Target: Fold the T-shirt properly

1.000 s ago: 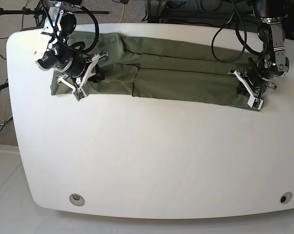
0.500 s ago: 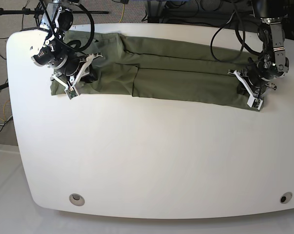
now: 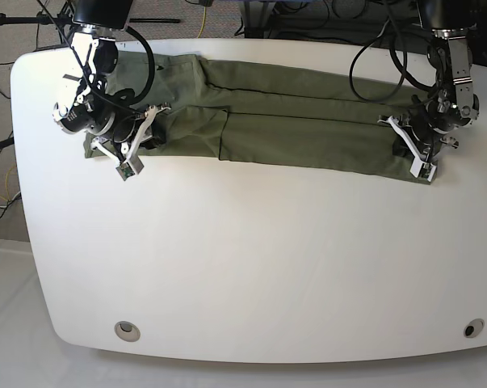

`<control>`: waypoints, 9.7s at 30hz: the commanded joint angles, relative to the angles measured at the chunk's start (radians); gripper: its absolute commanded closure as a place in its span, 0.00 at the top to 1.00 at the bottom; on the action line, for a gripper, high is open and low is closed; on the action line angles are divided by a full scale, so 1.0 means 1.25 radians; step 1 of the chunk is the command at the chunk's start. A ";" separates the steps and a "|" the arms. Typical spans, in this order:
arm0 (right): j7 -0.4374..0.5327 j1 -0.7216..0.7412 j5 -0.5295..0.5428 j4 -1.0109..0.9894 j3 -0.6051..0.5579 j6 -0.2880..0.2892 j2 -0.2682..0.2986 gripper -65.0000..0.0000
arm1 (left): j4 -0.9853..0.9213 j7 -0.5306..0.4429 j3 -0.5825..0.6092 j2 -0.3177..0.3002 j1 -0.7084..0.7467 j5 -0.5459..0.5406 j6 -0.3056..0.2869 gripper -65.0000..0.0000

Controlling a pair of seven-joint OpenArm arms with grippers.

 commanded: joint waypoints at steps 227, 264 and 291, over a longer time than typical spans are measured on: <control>0.011 0.073 -0.021 -0.103 0.004 0.002 0.034 0.00 | 0.192 0.015 -0.057 -0.015 0.053 -0.039 -0.043 0.20; 0.118 0.145 -0.097 -0.208 -0.014 0.002 0.009 0.00 | 0.082 0.014 -0.078 -0.008 -0.019 -0.036 -0.047 0.28; 0.121 0.111 -0.105 -0.172 -0.014 0.002 0.009 0.00 | 0.079 0.019 -0.389 0.008 -0.020 -0.038 -0.202 0.29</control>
